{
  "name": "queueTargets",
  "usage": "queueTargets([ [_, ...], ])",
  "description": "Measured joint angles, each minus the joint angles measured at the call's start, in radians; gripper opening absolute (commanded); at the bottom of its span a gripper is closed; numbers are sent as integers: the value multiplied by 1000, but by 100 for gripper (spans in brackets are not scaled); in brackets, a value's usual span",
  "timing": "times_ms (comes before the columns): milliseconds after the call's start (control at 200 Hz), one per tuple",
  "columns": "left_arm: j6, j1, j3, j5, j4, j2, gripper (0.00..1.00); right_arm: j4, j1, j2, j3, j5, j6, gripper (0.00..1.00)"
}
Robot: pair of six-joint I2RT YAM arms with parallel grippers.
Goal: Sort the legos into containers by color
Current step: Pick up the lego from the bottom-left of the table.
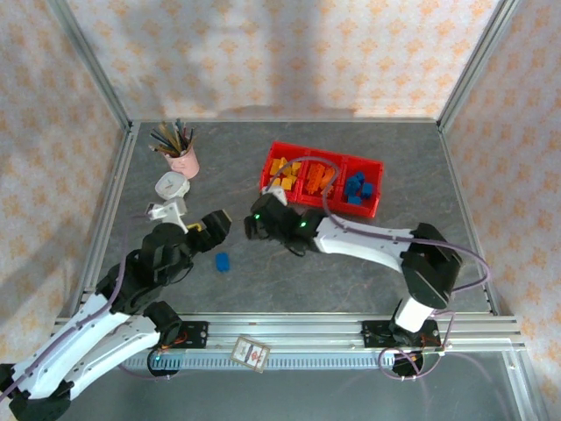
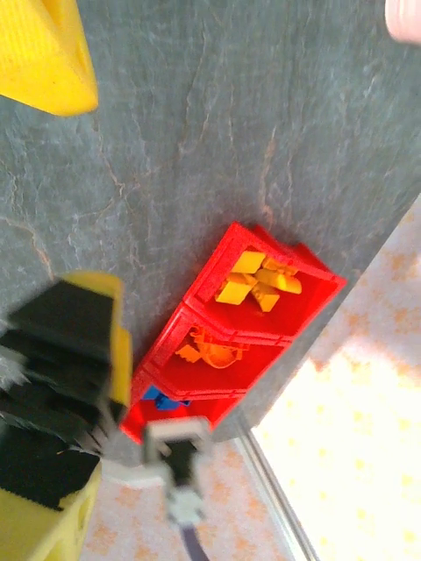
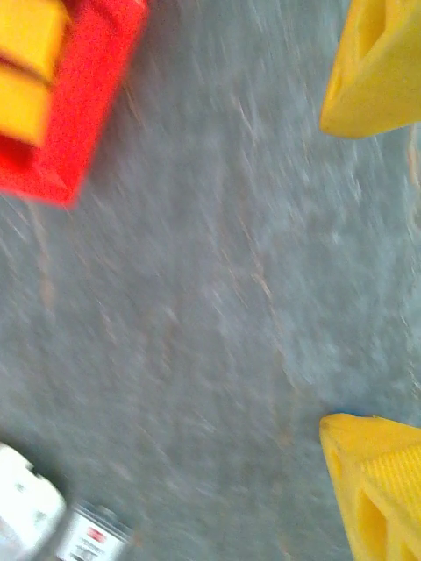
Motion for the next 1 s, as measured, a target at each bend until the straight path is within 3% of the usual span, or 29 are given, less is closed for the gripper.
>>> queueTargets([
  [265,-57,0,0,-76,-138,-89,99,55,124,208,43,-76,50,85],
  [611,-79,0,1,-124,-215,-103,99,78,157,380,225,-106,63,84],
  [1001,-85,0,1,-137,-225,-110,99,61,157,444,268,-87,66,58],
])
